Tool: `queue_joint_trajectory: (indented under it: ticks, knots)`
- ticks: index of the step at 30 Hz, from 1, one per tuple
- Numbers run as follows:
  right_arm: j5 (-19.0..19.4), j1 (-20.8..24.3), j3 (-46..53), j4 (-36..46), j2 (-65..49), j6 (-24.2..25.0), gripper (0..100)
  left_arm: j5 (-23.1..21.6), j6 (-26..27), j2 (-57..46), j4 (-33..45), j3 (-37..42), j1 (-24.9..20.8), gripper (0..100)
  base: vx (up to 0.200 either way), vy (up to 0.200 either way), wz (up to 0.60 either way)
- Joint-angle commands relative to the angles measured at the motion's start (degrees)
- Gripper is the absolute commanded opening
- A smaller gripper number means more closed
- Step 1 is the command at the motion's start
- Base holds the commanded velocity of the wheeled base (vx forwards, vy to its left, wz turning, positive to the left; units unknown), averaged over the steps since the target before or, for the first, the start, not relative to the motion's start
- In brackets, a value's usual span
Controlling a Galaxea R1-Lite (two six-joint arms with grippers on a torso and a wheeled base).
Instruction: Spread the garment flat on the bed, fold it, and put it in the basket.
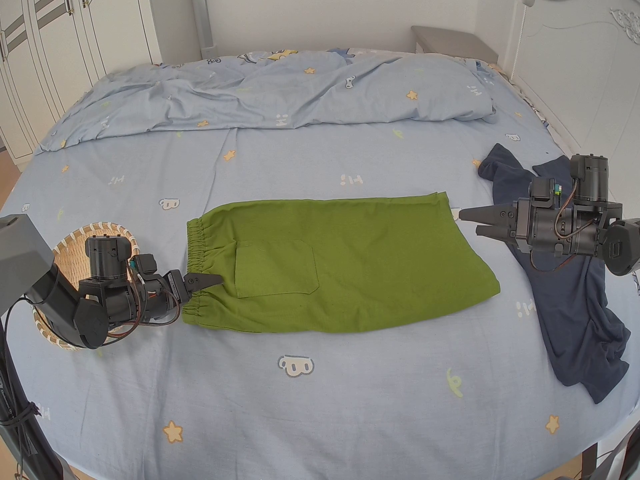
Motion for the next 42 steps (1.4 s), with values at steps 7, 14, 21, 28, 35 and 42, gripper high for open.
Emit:
queue_joint_trajectory:
  ticks: [7,14,21,28,35,42]
  knots:
    - [0.05,0.01,-0.10,-0.03,0.45,-0.01,100,-3.62,-2.84,1.82,-0.38,-2.01,-0.53,100,0.000,0.000,0.00]
    - [0.05,-0.26,-0.54,-0.03,0.63,-0.01,100,-6.17,-6.44,2.88,-0.47,-3.24,0.53,100,0.000,0.000,0.00]
    - [-0.31,-1.05,-2.30,0.58,1.07,0.61,100,-6.43,-7.23,2.26,-0.29,-3.68,0.97,0,0.000,0.000,0.00]
    - [-0.92,-3.51,-9.77,9.37,6.17,0.08,100,-8.89,-8.73,0.50,0.32,-3.68,2.11,0,0.000,0.000,0.00]
    - [-13.75,-3.95,-19.44,19.92,15.04,-6.95,100,-11.35,-8.82,-1.34,0.50,-3.32,3.08,0,0.000,0.000,0.00]
    - [-11.73,-3.42,-22.43,20.01,19.26,-7.30,100,-11.35,-9.08,-1.34,0.32,-3.24,2.99,0,0.000,0.000,0.00]
